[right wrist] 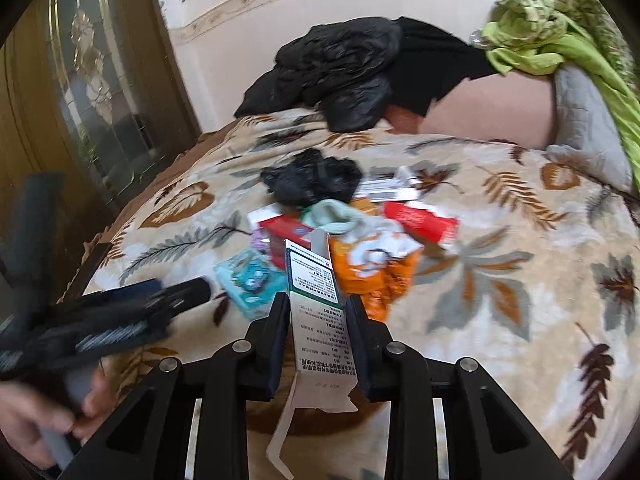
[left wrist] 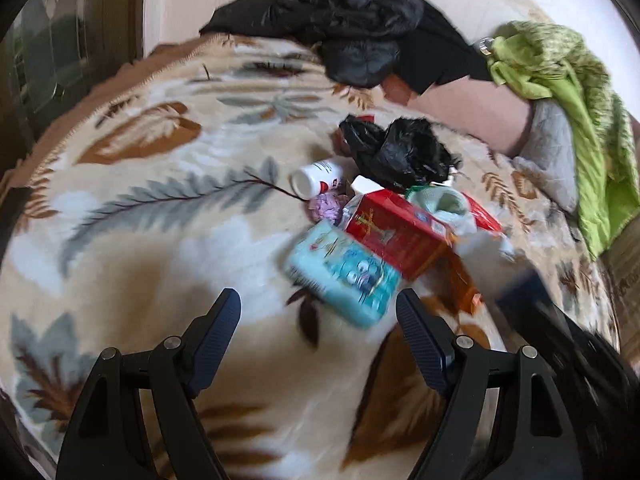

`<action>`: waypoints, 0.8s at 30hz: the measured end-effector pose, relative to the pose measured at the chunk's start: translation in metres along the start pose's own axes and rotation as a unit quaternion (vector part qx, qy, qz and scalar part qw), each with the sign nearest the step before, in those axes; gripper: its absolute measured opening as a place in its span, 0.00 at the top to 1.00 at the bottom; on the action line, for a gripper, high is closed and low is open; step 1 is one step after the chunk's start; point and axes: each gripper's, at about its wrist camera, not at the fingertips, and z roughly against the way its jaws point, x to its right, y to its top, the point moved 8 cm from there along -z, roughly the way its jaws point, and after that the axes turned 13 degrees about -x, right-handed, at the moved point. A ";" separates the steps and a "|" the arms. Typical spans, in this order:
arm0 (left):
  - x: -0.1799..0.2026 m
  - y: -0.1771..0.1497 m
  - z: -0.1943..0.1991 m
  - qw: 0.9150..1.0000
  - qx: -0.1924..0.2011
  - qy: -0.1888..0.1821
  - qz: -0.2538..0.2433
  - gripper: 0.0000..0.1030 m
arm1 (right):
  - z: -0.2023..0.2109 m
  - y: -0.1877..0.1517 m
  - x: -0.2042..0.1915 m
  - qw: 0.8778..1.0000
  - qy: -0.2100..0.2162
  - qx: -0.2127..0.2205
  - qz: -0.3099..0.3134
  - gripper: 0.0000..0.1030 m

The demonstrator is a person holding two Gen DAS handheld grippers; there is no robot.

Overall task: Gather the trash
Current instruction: 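Grasp the blue wipes pack with the left tool while the right tool grasps the white box, then carry the wipes pack and white box with both tools over the red wastebasket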

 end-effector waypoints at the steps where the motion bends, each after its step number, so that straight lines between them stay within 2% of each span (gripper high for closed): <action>1: 0.003 0.003 -0.009 1.000 -0.007 0.003 0.003 0.23 | 0.003 -0.001 0.005 1.000 -0.003 0.002 -0.003 0.70; 6: 0.013 0.020 -0.054 0.999 -0.029 0.038 0.015 0.23 | 0.008 -0.002 0.020 1.000 -0.007 0.004 -0.016 0.70; 8: 0.015 0.024 -0.058 0.998 -0.011 0.060 0.000 0.24 | 0.007 -0.002 0.021 1.000 -0.009 0.002 -0.015 0.70; 9: 0.017 0.025 -0.060 0.997 -0.007 0.071 -0.012 0.32 | 0.007 -0.002 0.022 1.000 -0.009 0.001 -0.014 0.70; 10: 0.017 0.026 -0.060 0.997 -0.005 0.071 -0.014 0.34 | 0.007 -0.002 0.022 1.000 -0.010 0.002 -0.013 0.70; 12: 0.015 0.027 -0.054 0.998 0.009 0.065 -0.012 0.56 | 0.008 -0.001 0.025 1.000 -0.012 0.005 -0.014 0.70; 15: 0.007 0.026 -0.046 0.998 0.017 0.054 -0.011 0.68 | 0.009 0.001 0.026 1.000 -0.008 0.008 -0.021 0.70; 18: 0.003 0.023 -0.033 0.998 0.032 0.053 -0.018 0.75 | 0.009 0.002 0.022 1.000 -0.006 0.012 -0.018 0.70; 24: 0.004 0.015 -0.002 0.993 0.077 0.075 -0.051 0.83 | 0.008 0.005 0.013 1.000 -0.008 0.020 -0.010 0.70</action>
